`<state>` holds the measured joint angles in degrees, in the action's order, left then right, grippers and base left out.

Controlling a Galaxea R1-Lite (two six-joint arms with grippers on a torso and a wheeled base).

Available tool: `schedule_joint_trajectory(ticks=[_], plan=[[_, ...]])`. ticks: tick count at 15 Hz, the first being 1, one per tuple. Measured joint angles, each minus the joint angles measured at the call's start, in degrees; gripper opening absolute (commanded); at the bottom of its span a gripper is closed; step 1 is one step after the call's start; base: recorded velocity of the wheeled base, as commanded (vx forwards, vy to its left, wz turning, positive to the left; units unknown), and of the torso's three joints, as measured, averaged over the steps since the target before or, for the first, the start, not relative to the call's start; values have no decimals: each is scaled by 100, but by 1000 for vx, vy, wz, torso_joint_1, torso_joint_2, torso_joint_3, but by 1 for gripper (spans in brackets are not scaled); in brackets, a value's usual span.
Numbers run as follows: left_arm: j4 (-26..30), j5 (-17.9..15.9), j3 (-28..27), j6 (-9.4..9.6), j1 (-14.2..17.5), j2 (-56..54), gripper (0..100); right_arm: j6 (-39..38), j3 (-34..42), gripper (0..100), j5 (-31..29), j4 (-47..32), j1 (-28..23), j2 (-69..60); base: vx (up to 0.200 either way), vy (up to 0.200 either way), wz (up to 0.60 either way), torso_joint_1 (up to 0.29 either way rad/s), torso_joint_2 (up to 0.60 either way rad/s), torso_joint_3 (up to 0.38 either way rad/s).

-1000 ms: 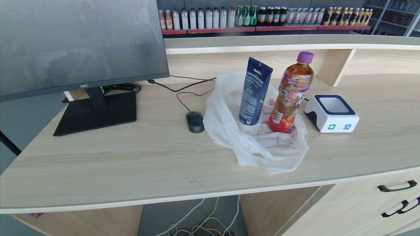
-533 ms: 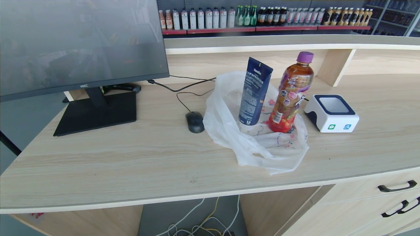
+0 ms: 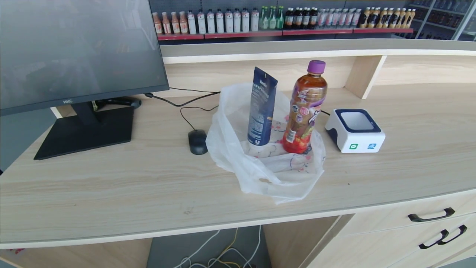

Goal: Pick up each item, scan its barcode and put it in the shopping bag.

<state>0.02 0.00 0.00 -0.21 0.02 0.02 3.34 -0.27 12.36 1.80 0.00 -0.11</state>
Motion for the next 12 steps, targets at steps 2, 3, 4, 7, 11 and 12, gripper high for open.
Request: schedule_joint_trajectory(ticks=[2,3,4,7,11,12], plan=[[0,0,0,-17,2,0,100,5,0,100,1,2,0,0,0,-200,0,0,2,0],[-2,2,0,-15,5,0,100,7,0,100,0,2,0,0,0,-200,0,7,2,2],[0,0,0,-9,5,0,100,7,0,100,0,2,0,0,0,-200,0,2,7,2],[-2,2,0,-4,5,0,100,22,2,100,0,2,0,1,0,-200,0,-1,2,2],[-2,0,0,-1,5,0,100,29,2,100,1,0,0,1,0,-200,0,1,2,1],[-2,0,0,-1,5,0,100,32,2,100,0,2,0,1,0,-200,0,2,2,2]])
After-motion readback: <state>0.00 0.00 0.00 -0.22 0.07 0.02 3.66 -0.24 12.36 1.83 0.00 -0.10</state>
